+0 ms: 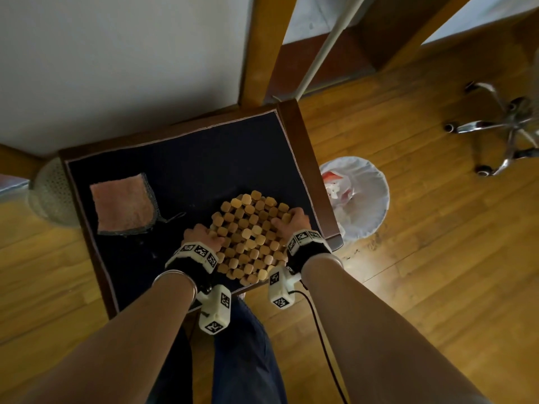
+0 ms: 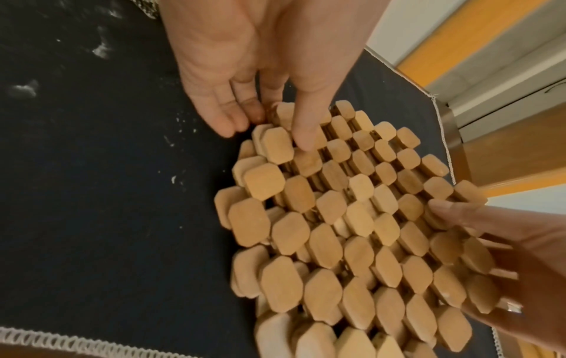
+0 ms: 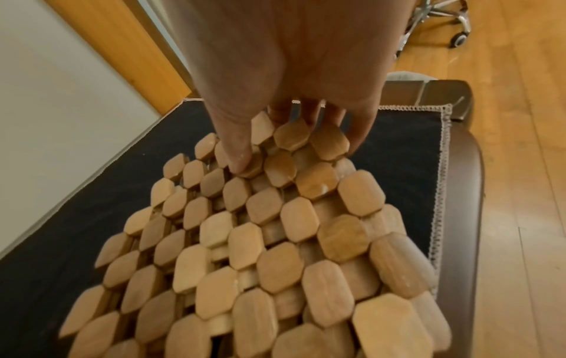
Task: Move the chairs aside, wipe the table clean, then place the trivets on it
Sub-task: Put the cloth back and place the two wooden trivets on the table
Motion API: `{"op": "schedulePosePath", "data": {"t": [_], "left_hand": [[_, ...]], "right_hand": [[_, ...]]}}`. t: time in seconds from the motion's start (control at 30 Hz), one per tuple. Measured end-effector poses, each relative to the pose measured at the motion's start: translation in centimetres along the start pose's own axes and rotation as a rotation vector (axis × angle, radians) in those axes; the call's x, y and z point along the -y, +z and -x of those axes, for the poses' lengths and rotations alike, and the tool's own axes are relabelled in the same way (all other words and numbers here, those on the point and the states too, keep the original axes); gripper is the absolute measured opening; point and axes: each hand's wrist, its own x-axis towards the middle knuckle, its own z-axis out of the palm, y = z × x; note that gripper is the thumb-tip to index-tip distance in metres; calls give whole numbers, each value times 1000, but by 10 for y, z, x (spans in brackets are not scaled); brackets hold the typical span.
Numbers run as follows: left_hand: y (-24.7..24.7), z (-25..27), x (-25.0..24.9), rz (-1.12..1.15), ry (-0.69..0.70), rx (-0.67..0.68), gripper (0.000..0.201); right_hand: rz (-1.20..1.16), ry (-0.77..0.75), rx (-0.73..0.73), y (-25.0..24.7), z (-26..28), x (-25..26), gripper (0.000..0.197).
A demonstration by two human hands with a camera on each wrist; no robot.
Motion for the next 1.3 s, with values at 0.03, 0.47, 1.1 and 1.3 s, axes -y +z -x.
{"op": "schedulePosePath", "data": {"t": [0.03, 0.47, 1.1, 1.3], "left_hand": [[1, 1, -1, -6, -4, -1, 54], [-6, 2, 24, 278, -18, 218, 46], [-96, 194, 4, 236, 509, 400, 50], [-47, 292, 4, -32, 655, 557, 52]], "right_hand": [[-47, -8, 17, 1, 2, -1, 59], [34, -84, 66, 8, 27, 4, 65], [-533, 70, -290, -49, 258, -66, 55], [-791, 244, -465, -43, 368, -155, 48]]}}
